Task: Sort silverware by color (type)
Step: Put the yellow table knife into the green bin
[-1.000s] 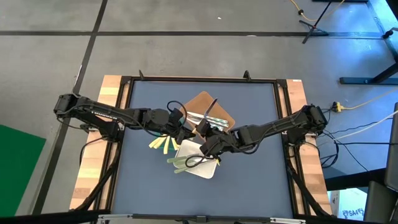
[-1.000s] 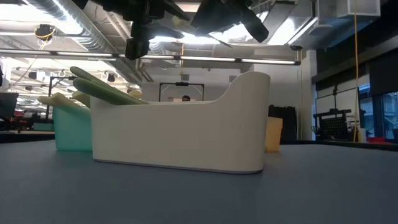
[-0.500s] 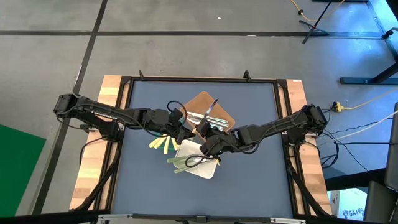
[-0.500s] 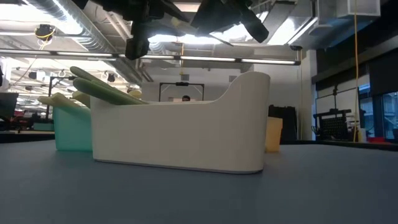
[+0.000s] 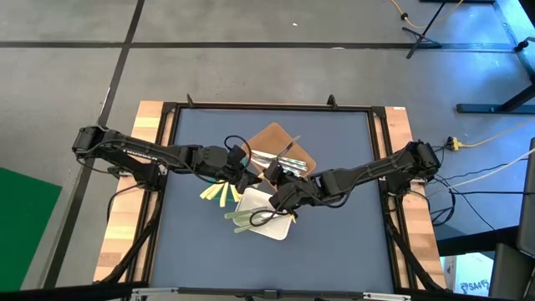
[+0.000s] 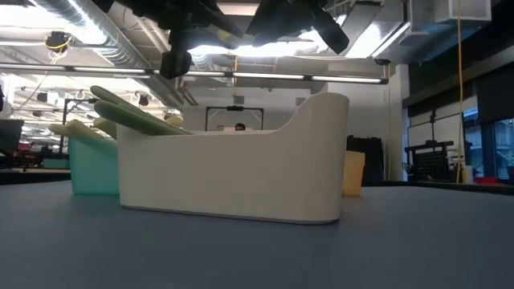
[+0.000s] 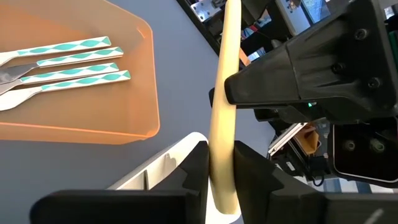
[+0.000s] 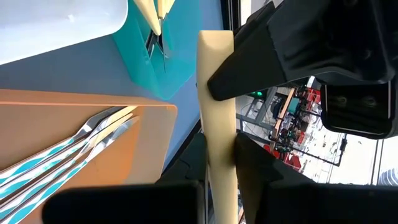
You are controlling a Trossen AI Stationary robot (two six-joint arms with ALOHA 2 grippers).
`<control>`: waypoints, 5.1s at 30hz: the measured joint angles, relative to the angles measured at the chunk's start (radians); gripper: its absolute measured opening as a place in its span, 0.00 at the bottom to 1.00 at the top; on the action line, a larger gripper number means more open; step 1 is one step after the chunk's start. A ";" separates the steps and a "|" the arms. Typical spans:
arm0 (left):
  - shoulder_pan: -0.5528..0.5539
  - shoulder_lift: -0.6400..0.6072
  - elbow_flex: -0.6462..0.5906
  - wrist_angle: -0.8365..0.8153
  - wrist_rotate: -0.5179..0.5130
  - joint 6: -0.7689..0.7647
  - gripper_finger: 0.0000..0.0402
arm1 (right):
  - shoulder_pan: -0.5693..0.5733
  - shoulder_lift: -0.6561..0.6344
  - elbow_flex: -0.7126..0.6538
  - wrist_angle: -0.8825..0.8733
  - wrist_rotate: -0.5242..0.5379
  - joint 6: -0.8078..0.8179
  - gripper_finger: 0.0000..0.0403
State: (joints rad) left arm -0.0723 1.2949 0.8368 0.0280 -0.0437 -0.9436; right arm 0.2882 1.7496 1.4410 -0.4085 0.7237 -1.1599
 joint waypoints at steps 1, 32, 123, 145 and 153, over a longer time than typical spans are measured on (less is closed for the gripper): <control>0.000 0.000 0.000 0.000 0.000 0.000 0.12 | 0.000 0.000 0.000 0.000 0.000 0.000 0.10; -0.001 0.001 -0.001 0.021 0.009 0.007 0.12 | -0.002 0.000 0.000 0.004 -0.093 0.003 0.28; -0.143 -0.223 0.000 -1.023 0.115 -0.670 0.12 | 0.183 -0.589 0.000 -1.000 0.092 1.078 0.48; 0.050 -0.043 0.002 -0.995 0.207 -0.428 0.13 | 0.183 -0.588 0.000 -1.007 0.063 1.077 0.48; 0.054 -0.047 0.002 -0.992 0.204 -0.431 0.16 | 0.183 -0.588 0.000 -1.008 0.001 1.076 0.48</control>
State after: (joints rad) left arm -0.0185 1.2483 0.8386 -0.9641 0.1600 -1.3748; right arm 0.4709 1.1614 1.4410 -1.4161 0.7242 -0.0839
